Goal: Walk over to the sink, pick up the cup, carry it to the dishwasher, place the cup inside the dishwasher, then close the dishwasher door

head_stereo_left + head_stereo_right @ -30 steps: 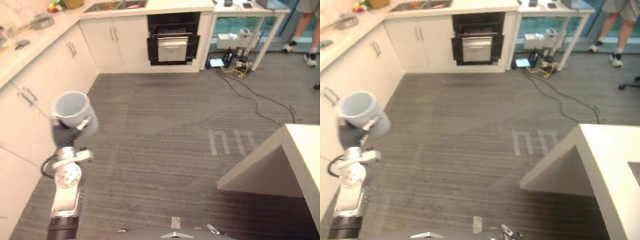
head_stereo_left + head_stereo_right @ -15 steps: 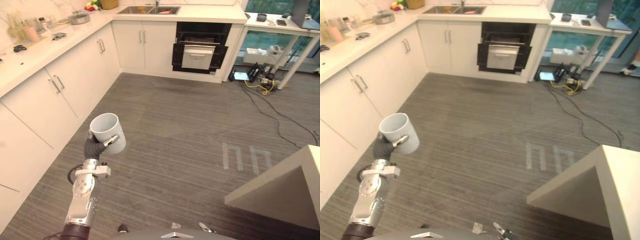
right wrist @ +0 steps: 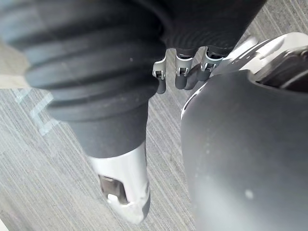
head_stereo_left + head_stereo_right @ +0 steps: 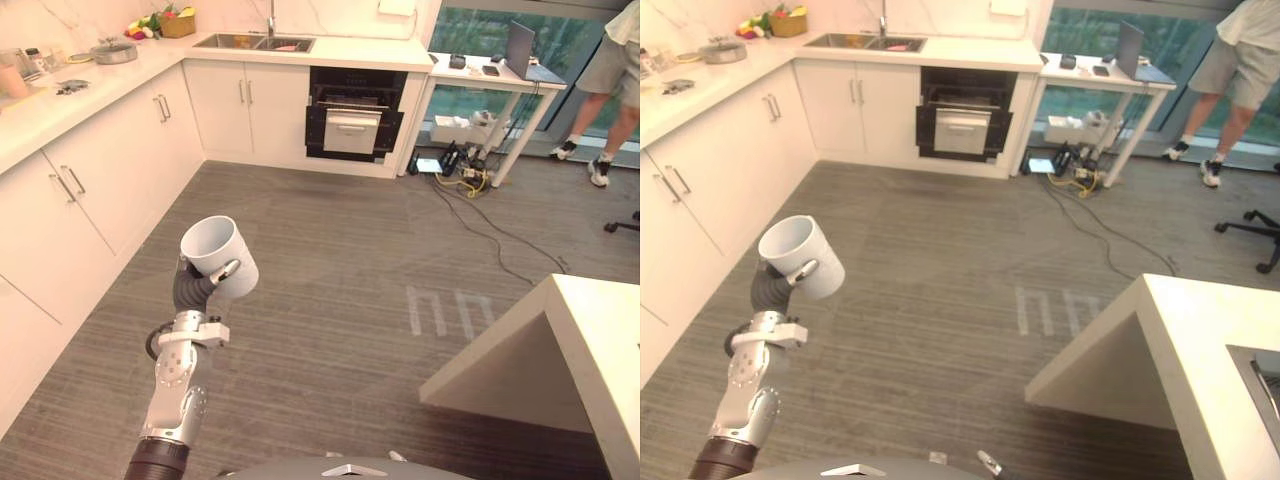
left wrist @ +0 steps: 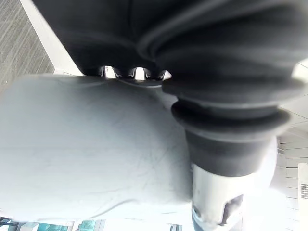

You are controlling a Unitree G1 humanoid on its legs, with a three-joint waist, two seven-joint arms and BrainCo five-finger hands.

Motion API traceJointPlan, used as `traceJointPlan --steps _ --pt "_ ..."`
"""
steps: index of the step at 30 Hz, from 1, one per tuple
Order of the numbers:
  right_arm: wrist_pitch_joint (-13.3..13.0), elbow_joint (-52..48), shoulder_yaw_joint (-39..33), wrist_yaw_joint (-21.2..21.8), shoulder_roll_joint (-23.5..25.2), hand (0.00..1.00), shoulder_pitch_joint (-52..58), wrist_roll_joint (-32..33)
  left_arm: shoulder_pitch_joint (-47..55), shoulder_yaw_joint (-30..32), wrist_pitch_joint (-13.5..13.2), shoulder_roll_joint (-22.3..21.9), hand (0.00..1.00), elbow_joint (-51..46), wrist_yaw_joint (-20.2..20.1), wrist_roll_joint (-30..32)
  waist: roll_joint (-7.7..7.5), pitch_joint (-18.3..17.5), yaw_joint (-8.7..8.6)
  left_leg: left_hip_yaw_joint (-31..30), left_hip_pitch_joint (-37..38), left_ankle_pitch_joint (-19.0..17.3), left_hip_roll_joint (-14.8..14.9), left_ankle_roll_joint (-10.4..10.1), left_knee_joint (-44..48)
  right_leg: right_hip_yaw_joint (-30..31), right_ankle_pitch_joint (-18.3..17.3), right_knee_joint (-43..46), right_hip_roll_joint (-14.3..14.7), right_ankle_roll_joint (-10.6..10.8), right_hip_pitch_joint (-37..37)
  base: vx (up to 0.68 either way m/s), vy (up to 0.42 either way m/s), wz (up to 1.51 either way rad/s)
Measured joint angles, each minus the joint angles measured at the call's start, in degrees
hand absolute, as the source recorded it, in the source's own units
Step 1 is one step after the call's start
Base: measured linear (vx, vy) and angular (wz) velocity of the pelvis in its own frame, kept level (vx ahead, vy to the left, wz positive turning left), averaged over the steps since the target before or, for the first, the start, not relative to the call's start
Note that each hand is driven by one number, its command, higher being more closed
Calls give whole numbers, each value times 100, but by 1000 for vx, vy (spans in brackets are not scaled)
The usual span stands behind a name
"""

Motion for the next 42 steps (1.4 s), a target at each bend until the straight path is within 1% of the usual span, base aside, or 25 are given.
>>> traceJointPlan --steps 4,7,10,11,12,13,14,15,16,18,19,22,26,28,29,31,32,33,34,35,36,37,38,40,42 --pt "36 5 -423 32 36 0 61 -8 -23 73 89 -1 100 -14 178 3 -5 -3 10 -37 0 -32 -31 24 3 -26 -34 49 -19 -45 1 0 0 5" --pt "104 47 -1179 55 245 0 225 -74 -46 203 450 -111 100 -86 359 7 -64 -43 -10 -192 -13 -103 -126 35 35 -157 -324 443 -138 -39 -60 14 8 29" --pt "33 28 -1569 73 385 0 396 -122 -117 142 718 -344 100 -366 508 22 -341 -70 38 -358 -15 -376 -571 251 286 -338 -980 1618 -751 51 -247 73 79 48" --pt "0 25 -1578 78 399 0 447 -123 -184 85 762 -371 100 -400 524 37 -333 16 47 -451 -96 -507 -588 267 475 -292 -1056 2073 -826 28 -339 46 107 71" --pt "-47 -2 -1550 96 436 0 475 -127 -208 -1 883 -468 100 -405 542 150 -279 48 49 -618 -242 -871 -558 305 1074 -65 -738 3634 -971 -300 -992 1 76 57" --pt "-138 -42 -1552 142 485 0 501 -119 -208 -18 915 -515 100 -434 542 179 -228 56 45 -689 -263 -1056 -518 356 1329 78 -270 4350 -1008 -520 -1335 0 128 54" --pt "-179 -79 -1422 170 493 0 500 -126 -208 -2 936 -571 100 -484 546 178 -217 70 48 -759 -208 -1206 -501 418 1484 232 324 4924 -1029 -600 -1613 59 113 28" --pt "-241 -111 -1309 187 504 0 495 -127 -208 0 936 -638 100 -544 546 179 -139 126 48 -815 -125 -1322 -454 468 1576 407 609 5413 -980 -581 -1865 106 107 10" --pt "-297 -208 -1269 210 555 0 487 -125 -206 68 895 -658 100 -595 533 178 -130 120 66 -836 -1 -1454 -386 514 1662 459 -158 5770 -768 -441 -2105 110 63 2" --pt "-449 -322 -1133 242 641 0 503 -113 -213 60 855 -642 100 -676 488 177 -220 169 20 -915 91 -1532 -299 513 1671 114 -824 5347 -447 -300 -2261 125 5 15" --pt "-506 -419 -1113 238 713 0 505 -111 -215 -21 852 -640 100 -702 392 178 -261 195 -12 -959 109 -1569 -263 524 1660 -193 -916 4508 -267 -243 -2271 115 -56 25" --pt "-534 -518 -1047 188 723 0 513 -112 -272 -84 849 -628 100 -701 303 175 -253 212 -25 -978 173 -1761 -217 407 1698 -46 -547 2254 225 -150 -2137 184 -126 9" --pt "-423 -709 -842 68 685 0 591 -109 -450 -174 836 -609 100 -778 49 148 -213 221 -158 -1444 312 -2078 -176 198 1908 2 -460 2410 312 -347 -2035 308 -270 61" --pt "-381 -752 -846 16 513 0 634 -112 -431 -316 841 -701 100 -920 -110 150 27 257 -147 -1624 147 -2428 30 130 2923 -244 -605 2628 402 -698 -1999 271 -206 37" --pt "-370 -788 -848 -19 369 0 629 -115 -406 -465 852 -822 100 -942 -161 152 268 256 -122 -1719 42 -2653 106 67 3979 -313 -779 2700 534 -753 -1905 379 -147 11" --pt "-372 -856 -860 -19 354 0 653 -112 -388 -633 856 -918 100 -1007 -253 162 381 230 -161 -1753 7 -2132 55 -198 5311 -399 -1095 2898 628 -792 -1733 462 -182 18" --pt "-402 -911 -922 -10 331 0 690 -111 -389 -659 856 -1019 100 -1137 -341 162 502 224 -215 -1778 6 -1216 127 -437 5663 -503 -1303 3060 800 -826 -1673 348 -182 9" --pt "-437 -886 -955 -21 268 0 712 -125 -345 -572 848 -1092 100 -1201 -383 148 584 271 -143 -1685 -100 -575 385 -372 5956 -509 -1422 3018 1009 -927 -1486 343 -185 1" --pt "-437 -884 -930 -20 274 0 745 -125 -330 -494 862 -1080 100 -1196 -398 121 561 286 -116 -1627 -240 93 501 -136 6213 -454 -1445 2865 1082 -969 -1311 345 -123 -23" --pt "-496 -872 -820 -23 319 0 795 -129 -267 -268 877 -1026 100 -1194 -445 105 432 309 -51 -1650 -679 815 649 6 6847 -312 -1420 2514 1177 -1062 -903 335 -51 -35" --pt "-554 -868 -816 -24 319 0 800 -120 -227 -174 878 -1021 100 -1202 -453 103 480 365 37 -1649 -1128 22 624 145 7336 -190 -1436 2358 1212 -1087 -718 379 -30 -62" --pt "-612 -875 -748 4 303 0 746 -104 -223 -63 877 -983 100 -1205 -453 99 419 407 147 -1536 -1629 -803 577 454 7411 -65 -1421 2112 1220 -1121 -455 293 -33 -77" --pt "-630 -874 -644 5 242 0 674 -105 -181 -1 876 -975 100 -1238 -454 99 423 413 210 -1328 -1901 -1265 580 582 7045 57 -1402 1942 1217 -1155 -303 325 -13 -86" --pt "-700 -911 -274 10 216 0 351 1 -6 42 866 -929 100 -1566 -436 99 379 414 302 -911 -2114 -1760 489 521 4950 490 -1471 1735 1171 -1146 -80 396 50 -97" --pt "-833 -943 25 30 246 0 154 242 61 -21 850 -862 100 -1782 -431 104 323 402 330 -874 -2032 -1591 271 403 2806 776 -1609 1697 1075 -990 80 491 130 -85"
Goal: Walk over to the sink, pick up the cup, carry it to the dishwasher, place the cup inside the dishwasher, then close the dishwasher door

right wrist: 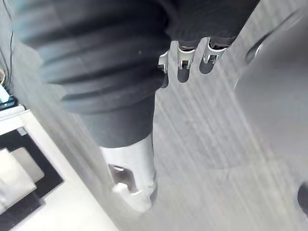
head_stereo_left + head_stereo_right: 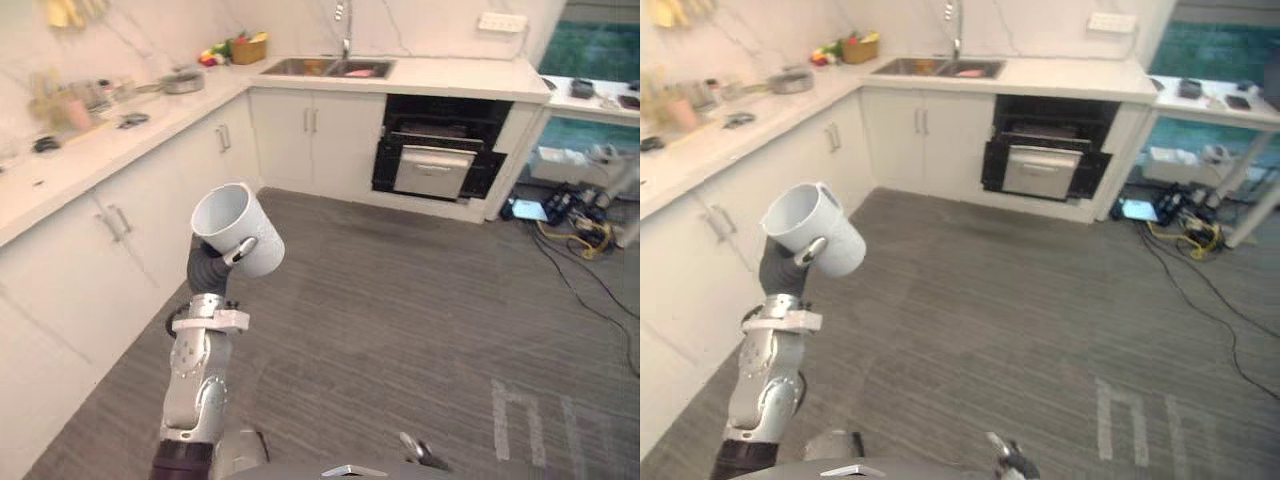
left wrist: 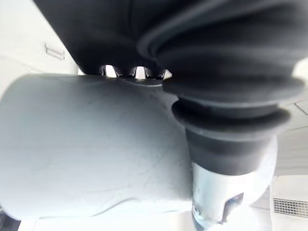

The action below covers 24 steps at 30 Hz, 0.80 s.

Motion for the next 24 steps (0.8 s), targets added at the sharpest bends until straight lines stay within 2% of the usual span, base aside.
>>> traceJointPlan --steps 1,2,3,4,5,6,7,8,9,10,11,12,13,14,15,16,18,20,21,22,24 --pt "-82 -8 52 -2 13 0 -62 149 3 9 -4 8 100 -16 22 0 -31 -8 4 15 11 162 -113 -61 -721 146 -178 -3 -100 133 131 531 174 -68" --pt "-147 -6 92 -5 32 0 -70 163 14 19 -12 18 100 -15 52 0 -38 -12 9 82 -13 218 -139 -109 -895 217 -271 -2 -152 203 206 562 224 -59" --pt "-283 -5 170 -6 33 0 -74 207 39 46 -35 48 100 -15 106 0 -34 -20 22 170 -71 481 -182 -65 -1014 362 -451 1 -243 413 381 726 349 -70" --pt "-438 -2 209 -10 67 0 -75 207 91 84 -54 113 100 -6 129 -2 -138 -89 92 207 -27 1023 -257 50 -797 556 -601 2 -432 643 491 734 369 -70" --pt "-500 -9 200 -9 100 0 -93 209 116 96 -64 139 100 -8 143 -2 -148 -145 95 218 -64 1187 -278 213 -627 588 -617 20 -509 674 506 742 360 -60" --pt "-600 -49 165 0 258 0 -135 213 117 129 -69 203 100 36 178 0 -319 -200 89 286 -127 782 -364 349 -200 623 -545 213 -687 767 490 615 289 -30" --pt "-648 -127 94 -16 356 0 -150 214 114 176 -68 253 100 130 178 1 -407 -211 62 316 -97 479 -398 410 131 644 -326 496 -794 829 480 620 289 -15" --pt "-664 -176 20 -28 388 0 -146 212 112 195 -65 278 100 217 174 0 -459 -238 26 341 -26 347 -455 458 213 624 -193 673 -848 807 481 622 312 4" --pt "-686 -262 -82 -55 382 0 -171 207 102 276 -30 322 100 376 164 0 -555 -285 -33 397 223 128 -621 525 239 429 115 1138 -1018 826 411 474 242 7" --pt "-710 -379 -96 -101 368 0 -169 198 103 298 -12 325 100 408 159 2 -581 -293 -59 403 366 34 -716 553 189 295 305 1508 -1117 872 315 454 235 5" --pt "-814 -666 -86 -206 371 0 -153 154 97 371 -19 360 100 418 117 6 -643 -314 -94 455 673 -88 -929 629 -38 73 844 2419 -1377 1044 -45 452 235 -2" --pt "-850 -929 -61 -322 350 0 -164 -8 100 405 -32 423 100 420 107 19 -660 -326 -144 538 1003 -161 -1125 705 -303 -134 1429 3403 -1744 1057 -513 420 214 -4" --pt "-851 -999 -32 -380 331 0 -165 -146 102 419 -33 453 100 422 109 24 -659 -328 -170 563 1170 -206 -1183 738 -405 -292 1415 3848 -1879 943 -722 437 218 -10" --pt "-849 -1081 33 -490 304 0 -223 -393 101 416 -87 499 100 456 111 31 -565 -278 -228 552 1524 -274 -1225 745 -631 -519 1171 4410 -1934 605 -1096 332 140 -14" --pt "-845 -1090 92 -512 304 0 -234 -518 90 380 -197 531 100 519 115 30 -472 -240 -256 509 1900 -378 -1230 745 -925 -600 926 4648 -1765 480 -1467 315 120 -15" --pt "-827 -1091 142 -515 306 0 -222 -548 85 353 -270 550 100 548 115 28 -462 -240 -278 482 2056 -409 -1227 731 -1036 -601 804 4684 -1640 476 -1669 302 66 -1" --pt "-668 -1115 197 -508 349 0 -14 -536 -41 125 -428 651 100 608 108 28 -505 -206 -457 280 2525 -563 -1194 604 -1251 -725 429 4234 -1189 510 -2440 376 -31 34" --pt "-471 -1132 81 -506 433 0 253 -537 -119 -61 -447 636 100 590 79 34 -462 -210 -547 222 2792 -756 -1074 484 -1264 -1095 520 2841 -1034 526 -2716 341 -78 36" --pt "-381 -1123 -28 -507 496 0 358 -537 -164 -123 -469 600 100 581 51 45 -440 -198 -550 223 2959 -889 -1022 398 -1260 -1281 748 1955 -946 524 -2742 368 -104 11" --pt "-293 -1087 -53 -511 546 0 482 -531 -198 -161 -484 570 100 566 2 78 -423 -196 -541 212 3179 -1075 -970 290 -1248 -1411 1131 953 -846 566 -2748 395 -120 11" --pt "-297 -945 -267 -525 555 0 586 -522 -197 -173 -520 481 100 491 -56 131 -422 -199 -601 55 3473 -1420 -966 124 -1218 -1343 1449 275 -820 524 -2692 629 -214 35"
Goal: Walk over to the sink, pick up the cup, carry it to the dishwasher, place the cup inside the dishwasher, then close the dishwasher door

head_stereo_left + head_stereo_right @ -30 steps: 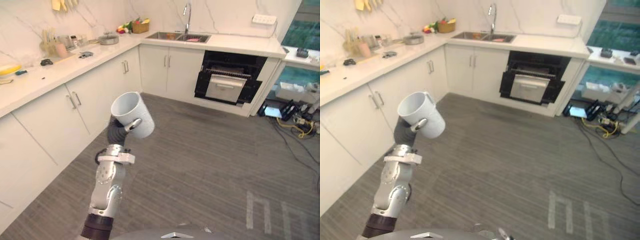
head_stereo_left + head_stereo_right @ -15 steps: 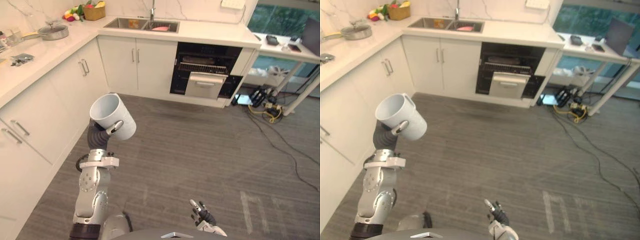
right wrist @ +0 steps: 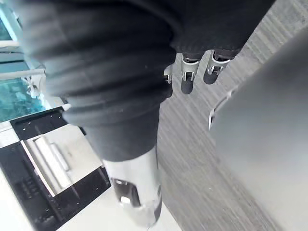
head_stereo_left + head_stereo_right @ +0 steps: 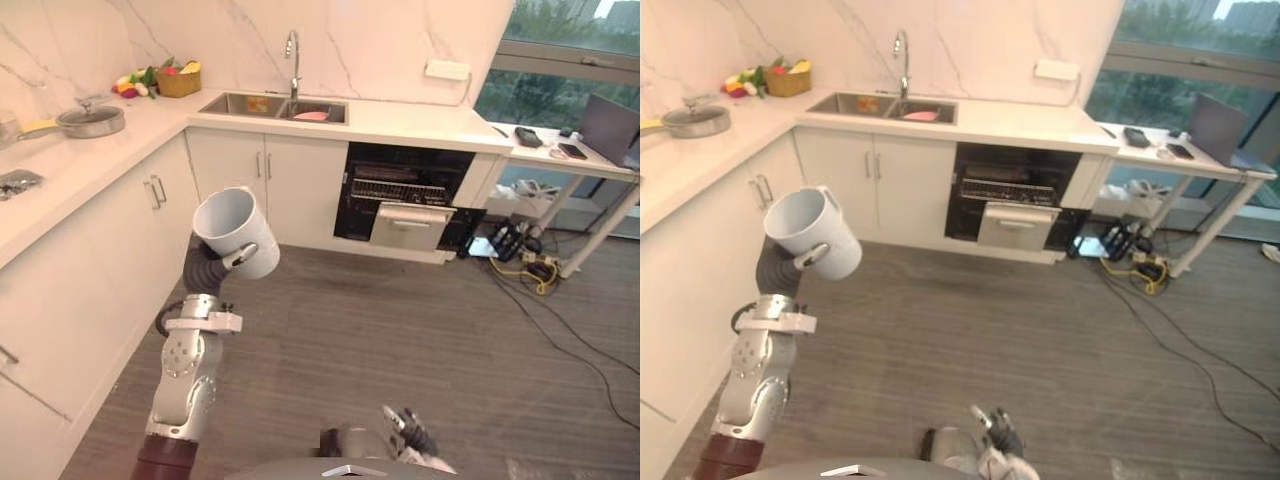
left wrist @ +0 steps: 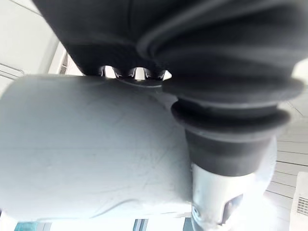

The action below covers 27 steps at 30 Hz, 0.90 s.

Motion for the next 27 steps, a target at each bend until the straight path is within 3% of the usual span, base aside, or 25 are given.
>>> traceJointPlan --steps 1,2,3,4,5,6,7,8,10,11,12,13,15,16,17,19,21,24,26,27 --pt "6 258 -202 6 -64 0 -1 43 9 6 -66 -131 100 -3 -17 0 88 1 -53 -194 153 -240 86 -1 -2 65 491 257 78 -223 -49 730 -264 66" --pt "7 448 -277 4 -197 0 45 51 8 -15 -79 -264 100 14 -24 -2 294 -88 -134 -382 245 -401 256 203 -25 15 488 557 218 -350 -63 482 -190 65" --pt "-24 547 -288 9 -344 0 86 46 17 -51 -103 -379 100 50 -40 -2 497 -129 -160 -485 256 -424 360 289 11 -120 220 735 308 -408 -106 608 -227 40" --pt "-7 837 -399 1 -438 0 11 44 0 -105 -157 -442 100 93 -105 -1 694 -161 -136 -639 -9 -61 485 188 729 -157 -262 1132 315 -511 -160 469 -195 14" --pt "19 879 -445 3 -430 0 -1 44 -1 -139 -159 -457 100 131 -107 -1 671 -142 -161 -669 -177 117 522 105 1158 -163 -380 1211 305 -495 -110 741 -336 4" --pt "40 903 -602 3 -378 0 18 41 -49 -240 -172 -451 100 177 -112 3 667 -104 -168 -695 -474 574 644 -203 2057 -215 -598 1272 332 -596 109 758 -357 10" --pt "51 968 -762 7 -329 0 14 31 -115 -317 -184 -526 100 172 -119 69 736 -38 -151 -952 -866 1320 776 -731 3215 -204 -841 1263 442 -597 435 770 -337 8" --pt "66 973 -808 8 -344 0 15 8 -121 -332 -196 -626 100 167 -123 150 734 29 -137 -1084 -1232 1716 891 -954 4203 -211 -1028 1216 555 -600 685 491 -178 0" --pt "-26 981 -833 7 -365 0 34 -82 -113 -304 -159 -672 100 165 -110 174 778 156 -22 -1050 -2049 1710 1173 -607 5913 -199 -1412 1015 788 -597 1440 483 -146 -14" --pt "-72 983 -803 10 -373 0 57 -85 -107 -279 -140 -663 100 150 -109 173 774 154 26 -1029 -2282 1637 1213 -446 6039 -195 -1465 902 823 -577 1634 508 -140 -27" --pt "-156 988 -674 25 -418 0 73 -67 -71 -191 -124 -659 100 62 -95 151 756 146 161 -865 -2713 1400 1291 -163 5867 -152 -1500 622 863 -533 1993 306 -78 -27" --pt "-189 982 -576 47 -458 0 39 -55 -49 -157 -121 -651 100 -12 -77 126 739 136 235 -759 -2911 1260 1292 -113 5632 -74 -1502 497 868 -516 2108 394 -67 -57" --pt "-433 935 -121 61 -584 0 -412 65 102 38 -89 -628 100 -485 -7 100 701 134 530 -334 -3408 862 1198 -69 3611 372 -1363 15 814 -455 2410 431 8 -91" --pt "-524 865 6 57 -586 0 -538 112 171 81 -71 -600 100 -615 21 103 673 127 572 -247 -3401 876 1138 -89 2885 481 -1367 -56 769 -449 2462 459 92 -93" --pt "-683 519 204 49 -577 0 -676 234 275 173 -40 -575 100 -798 28 110 651 136 614 -147 -3348 1071 1007 -158 1547 655 -1412 -182 681 -405 2599 478 141 -66" --pt "-959 -48 389 4 -578 0 -839 407 373 267 -2 -495 100 -857 23 101 642 132 638 60 -3359 1490 844 -197 471 865 -1628 -303 514 -162 2905 631 234 -58" --pt "-1107 -550 543 -150 -578 0 -932 483 517 274 -30 -352 100 -836 -15 -10 497 19 776 189 -3249 2488 640 71 422 1219 -1862 -286 237 122 3099 637 315 -67" --pt "-1121 -770 509 -388 -403 0 -1110 495 484 277 -74 -266 100 -715 -95 -10 80 -91 639 321 -3220 1925 276 297 936 1270 -1694 166 -226 143 3042 590 278 4" --pt "-1098 -807 375 -389 -344 0 -1168 493 465 275 -77 -253 100 -526 -112 -7 -82 -107 622 346 -2926 1613 112 357 977 1178 -1295 1108 -396 303 2785 511 252 1" --pt "-1107 -831 326 -384 -306 0 -1187 494 461 283 -77 -203 100 -424 -111 -7 -145 -91 565 350 -2562 1462 -21 408 820 1122 -761 2186 -563 530 2420 420 193 5"
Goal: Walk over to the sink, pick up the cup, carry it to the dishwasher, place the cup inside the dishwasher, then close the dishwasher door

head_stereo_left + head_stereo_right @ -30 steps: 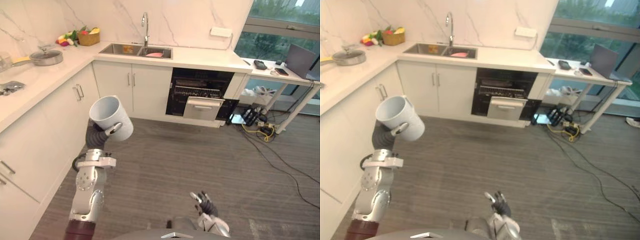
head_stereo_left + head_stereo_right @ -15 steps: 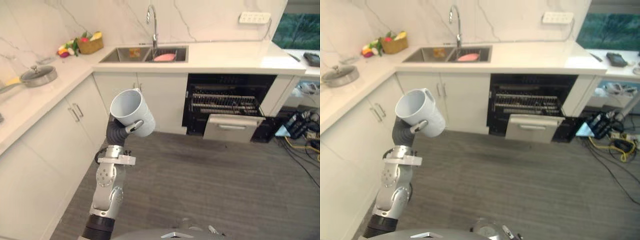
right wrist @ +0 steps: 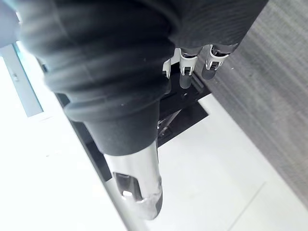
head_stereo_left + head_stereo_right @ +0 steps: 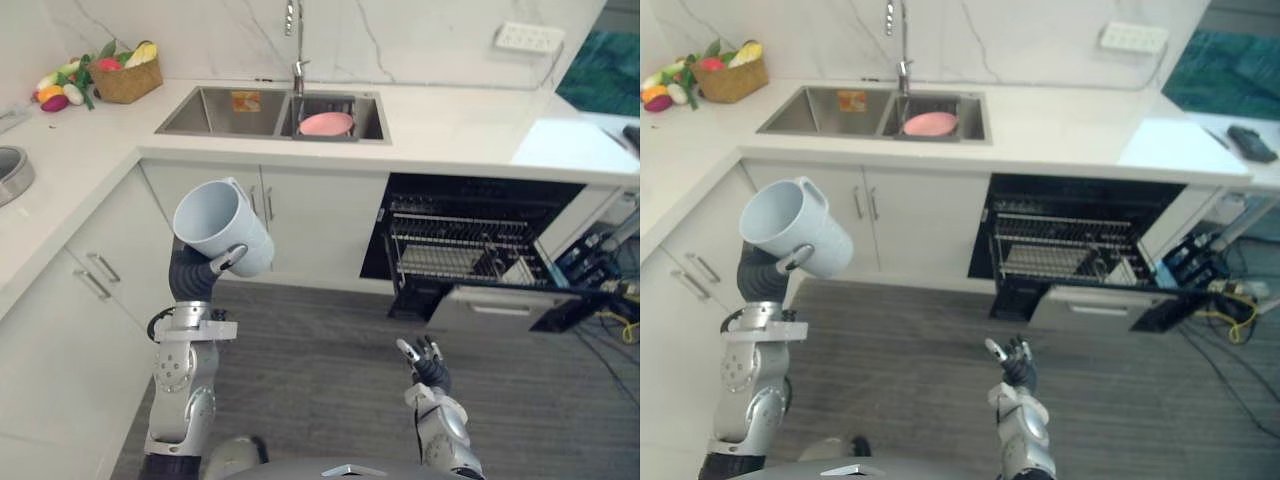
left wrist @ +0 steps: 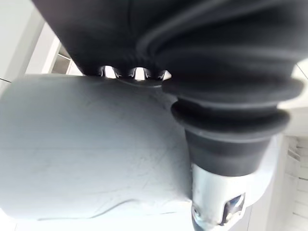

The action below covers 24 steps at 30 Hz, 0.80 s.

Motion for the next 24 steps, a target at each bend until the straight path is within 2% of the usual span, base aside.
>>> traceJointPlan --steps 1,2,3,4,5,6,8,9,10,11,13,14,16,17,19,21,22,24 --pt "3 -5 2 2 41 0 2 -20 -10 -34 0 111 100 33 3 6 -18 41 -77 8 366 -61 -134 59 -232 -65 342 1241 -258 103 -464 490 211 6" --pt "3 -11 18 -1 48 0 1 -45 -10 -48 -1 141 100 33 2 7 -34 46 -117 6 559 -117 -161 72 -327 -142 267 1735 -331 -13 -696 327 119 -4" --pt "3 -95 92 -4 64 0 38 -98 -6 -70 -4 137 100 32 6 9 66 95 -162 11 926 -196 -114 63 -510 -322 66 2272 -346 -219 -1088 280 86 -13" --pt "4 -454 145 -8 159 0 160 -94 -31 -99 -24 143 100 11 8 13 125 120 -217 17 1199 -282 -65 36 -667 -515 -103 2222 -302 -251 -1433 257 71 -16" --pt "2 -686 172 -7 226 0 232 -91 -42 -105 -34 144 100 -16 9 15 133 135 -251 22 1297 -332 -45 26 -696 -612 -172 2067 -274 -241 -1600 232 15 -16" --pt "3 -1149 203 6 374 0 381 -85 -43 -122 -43 143 100 -89 12 15 138 147 -300 51 1462 -480 3 12 -734 -801 -286 1535 -180 -253 -1893 221 -52 -18" --pt "9 -1854 239 6 521 0 684 -111 -13 -199 -57 144 100 -186 5 75 190 160 -334 131 1655 -672 137 -130 -720 -1095 -199 329 87 -262 -2106 215 -88 -13" --pt "2 -2294 410 7 514 0 915 -129 85 -254 -69 157 100 -330 -2 218 164 156 -367 143 1801 -784 151 -249 -714 -1184 211 -560 217 -402 -2095 202 -84 1" --pt "-17 -2493 468 14 506 0 1013 -162 150 -278 -103 155 100 -416 -7 275 115 158 -388 128 1878 -854 125 -316 -709 -1202 512 -852 234 -570 -2082 338 -145 4" --pt "-64 -2674 595 21 459 0 1100 -265 250 -304 -139 143 100 -526 -30 348 40 137 -420 95 2001 -1022 57 -422 -657 -1210 749 -1155 280 -960 -2005 481 -221 -14" --pt "-144 -2799 811 15 249 0 1038 -346 289 -462 -160 21 100 -495 18 355 413 77 -386 113 1981 -1284 383 -566 -461 -1367 306 -1143 510 -918 -1976 441 -201 -6" --pt "-213 -2929 891 3 208 0 1036 -349 259 -569 -190 5 100 -496 31 400 524 97 -398 102 1969 -1264 433 -587 -308 -1397 98 -1098 587 -882 -1978 369 -184 18" --pt "-334 -3079 1013 -94 208 0 965 -478 218 -734 -214 -83 100 -500 63 498 601 247 -405 -84 1397 -1111 785 -478 1276 -1455 -136 -1162 735 -940 -1714 383 -229 7" --pt "-465 -3350 1077 -251 226 0 982 -704 220 -775 -224 -150 100 -501 124 564 688 368 -338 -345 751 -658 1159 -474 2805 -1447 -243 -1296 877 -974 -1392 332 -147 -26" --pt "-808 -3860 1107 -413 228 0 1013 -1021 231 -799 -230 -203 100 -510 137 557 803 346 -145 -534 75 -601 1433 -562 3932 -1326 -439 -1454 1054 -994 -949 359 -77 -53" --pt "-1122 -4182 1055 -513 221 0 995 -1014 238 -777 -281 -205 100 -526 103 555 789 309 -138 -422 -191 -773 1425 -509 3449 -1230 -480 -1695 1059 -932 -609 443 -39 -43" --pt "-1264 -4324 1037 -624 194 0 977 -1027 249 -765 -292 -204 100 -544 101 556 750 293 -79 -355 -268 -826 1366 -474 2733 -1056 -455 -1794 1030 -947 -495 426 17 -62" --pt "-1293 -4421 1041 -766 195 0 941 -1234 302 -714 -287 -202 100 -548 129 556 633 218 -43 -455 -277 -755 1125 -490 1470 -757 -462 -1921 884 -950 -374 421 104 -79"
